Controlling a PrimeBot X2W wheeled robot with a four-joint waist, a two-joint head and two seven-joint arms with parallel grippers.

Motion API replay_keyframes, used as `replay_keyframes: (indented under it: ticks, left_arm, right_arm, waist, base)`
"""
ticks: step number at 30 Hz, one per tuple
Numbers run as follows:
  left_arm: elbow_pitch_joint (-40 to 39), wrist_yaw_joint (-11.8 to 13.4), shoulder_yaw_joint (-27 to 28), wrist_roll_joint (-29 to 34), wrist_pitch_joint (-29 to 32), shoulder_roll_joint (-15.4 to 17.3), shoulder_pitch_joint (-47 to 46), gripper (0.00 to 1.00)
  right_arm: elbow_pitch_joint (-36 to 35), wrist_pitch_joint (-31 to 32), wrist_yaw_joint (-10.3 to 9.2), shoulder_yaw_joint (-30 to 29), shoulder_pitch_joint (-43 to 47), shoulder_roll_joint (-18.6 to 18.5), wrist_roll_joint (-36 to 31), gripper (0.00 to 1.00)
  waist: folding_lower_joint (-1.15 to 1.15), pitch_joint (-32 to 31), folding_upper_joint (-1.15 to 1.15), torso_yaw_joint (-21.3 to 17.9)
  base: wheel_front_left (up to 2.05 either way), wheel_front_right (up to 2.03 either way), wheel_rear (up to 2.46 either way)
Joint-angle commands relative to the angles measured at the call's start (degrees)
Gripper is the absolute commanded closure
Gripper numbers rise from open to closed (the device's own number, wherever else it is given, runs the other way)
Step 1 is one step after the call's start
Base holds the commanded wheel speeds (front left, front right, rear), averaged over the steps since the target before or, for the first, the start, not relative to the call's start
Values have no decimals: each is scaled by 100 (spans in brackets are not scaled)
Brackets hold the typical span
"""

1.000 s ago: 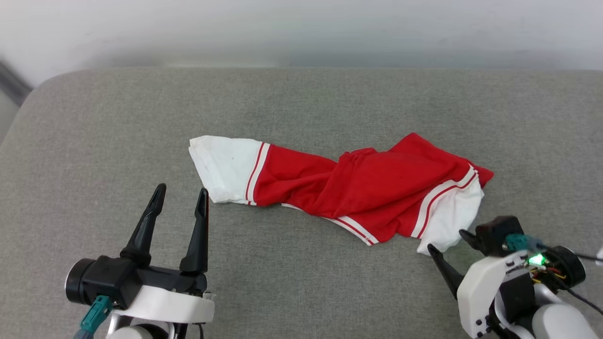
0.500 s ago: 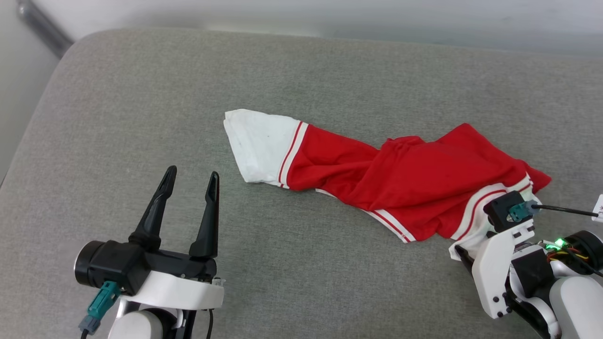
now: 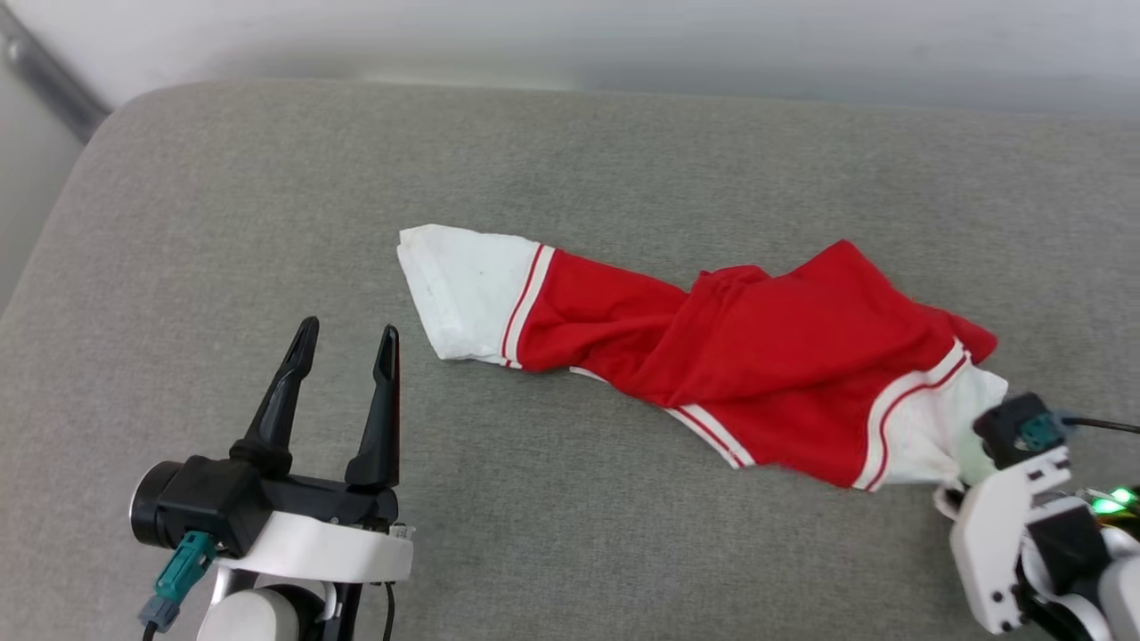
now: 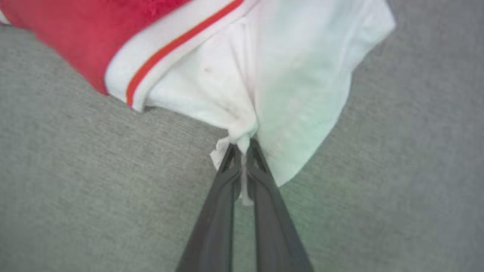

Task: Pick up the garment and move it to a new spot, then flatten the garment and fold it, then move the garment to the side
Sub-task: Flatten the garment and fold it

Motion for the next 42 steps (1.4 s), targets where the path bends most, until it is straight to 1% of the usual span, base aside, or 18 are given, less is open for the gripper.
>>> replay_keyframes:
  ticks: [1,4,8,10,14,15,16,22,25,26,31,35,39,42]
  left_arm:
    - [7,-5,13,19,-15,-7,59,0]
    - [8,-5,31,19,-15,-12,88,0]
    - [12,-5,54,23,-15,-3,155,0]
    - [22,-5,64,23,-15,3,166,0]
    - [54,-5,36,7,-15,14,151,0]
    - [62,-5,29,4,-15,19,147,0]
    - [66,-5,27,1,-15,24,149,0]
    - [91,-5,14,0,-15,58,190,0]
    - [84,-6,-19,-3,-15,69,187,0]
    - [84,-6,-19,-3,-15,69,187,0]
    - [97,-6,-87,-17,-15,87,194,0]
    - [124,-6,-206,-52,-15,118,185,0]
    - [238,-6,-464,-194,-14,245,138,0]
    - [504,-6,-885,-274,80,574,-54,0]
  right_arm:
    - [36,20,-12,-121,216,-109,-40,100]
    - [-174,36,-11,-502,451,-209,-72,100]
    - [-360,59,-9,-972,828,-224,-85,100]
    - [-378,53,-9,-1112,1007,-185,-95,100]
    - [-304,-48,-8,-1139,1243,-33,-81,100]
    - [-342,-182,-7,-1118,1229,9,-117,15]
    - [-326,-298,-8,-1162,1174,109,-79,0]
    - [-739,-1198,-8,-1028,798,417,345,0]
    - [-1067,-1792,-9,-952,640,476,537,0]
    - [-1067,-1792,-9,-952,640,476,537,0]
    - [-1342,-2887,-7,-942,548,735,853,0]
    - [-1318,-3876,-7,-1025,529,953,743,0]
    - [-1194,-4601,-7,-1115,486,1153,580,0]
    - [-1090,-4856,-7,-1094,440,1237,510,0]
  waist:
    - [0,-94,0,-119]
    - [0,-158,0,-242]
    - [0,-216,0,-353]
    - [0,-243,0,-391]
    - [0,-271,0,-430]
    - [0,-278,0,-442]
    - [0,-289,0,-460]
    - [0,-361,0,-570]
    - [0,-387,0,-625]
    - [0,-387,0,-625]
    - [0,-417,0,-694]
    - [0,-395,0,-732]
    - [0,-328,0,-808]
    - [0,-239,0,-883]
  base:
    - [0,0,0]
    - [0,0,0]
    - [0,0,0]
    - [0,0,0]
    - [0,0,0]
    - [0,0,0]
    - [0,0,0]
    - [0,0,0]
    - [0,0,0]
    - [0,0,0]
    - [0,0,0]
    - [0,0,0]
    - [0,0,0]
    - [0,0,0]
